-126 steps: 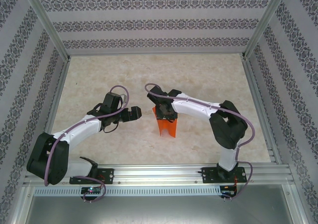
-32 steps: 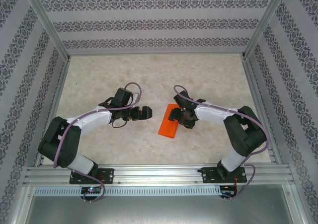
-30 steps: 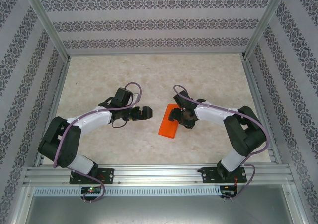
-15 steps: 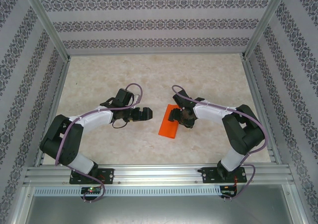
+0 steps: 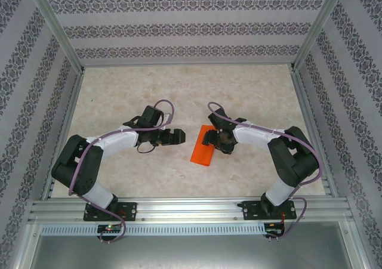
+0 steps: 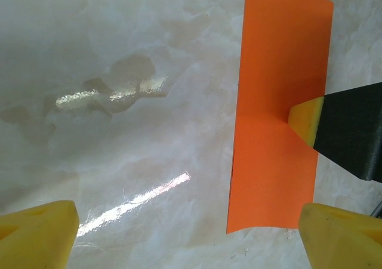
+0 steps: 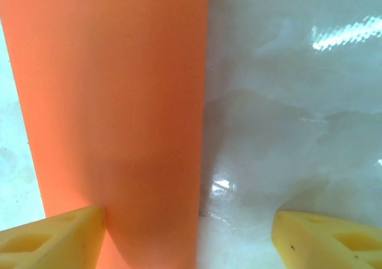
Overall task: Fold a paper plane with a square sheet of paper (pick it up from the middle)
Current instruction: Fold the square sheet of paper in half at the center of the table, then hold the square sheet of paper at the center of the table.
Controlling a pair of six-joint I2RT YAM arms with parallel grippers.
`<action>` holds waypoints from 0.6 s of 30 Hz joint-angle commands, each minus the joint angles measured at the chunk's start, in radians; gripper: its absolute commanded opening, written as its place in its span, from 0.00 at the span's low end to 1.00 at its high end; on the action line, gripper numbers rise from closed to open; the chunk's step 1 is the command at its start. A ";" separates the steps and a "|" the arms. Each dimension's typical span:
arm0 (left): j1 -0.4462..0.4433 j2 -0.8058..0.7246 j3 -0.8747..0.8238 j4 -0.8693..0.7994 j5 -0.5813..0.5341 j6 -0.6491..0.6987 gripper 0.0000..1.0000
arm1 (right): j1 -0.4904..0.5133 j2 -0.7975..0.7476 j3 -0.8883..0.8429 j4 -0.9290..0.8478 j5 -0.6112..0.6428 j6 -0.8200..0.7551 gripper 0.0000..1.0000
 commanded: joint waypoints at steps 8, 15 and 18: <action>-0.024 0.032 0.035 0.031 0.049 0.013 0.79 | 0.006 0.116 -0.048 0.058 0.001 0.003 0.77; -0.049 0.109 0.093 0.036 0.104 -0.012 0.22 | 0.009 0.131 -0.050 0.050 0.013 0.007 0.77; -0.062 0.138 0.118 0.045 0.108 -0.028 0.00 | 0.011 0.137 -0.051 0.052 0.015 0.011 0.77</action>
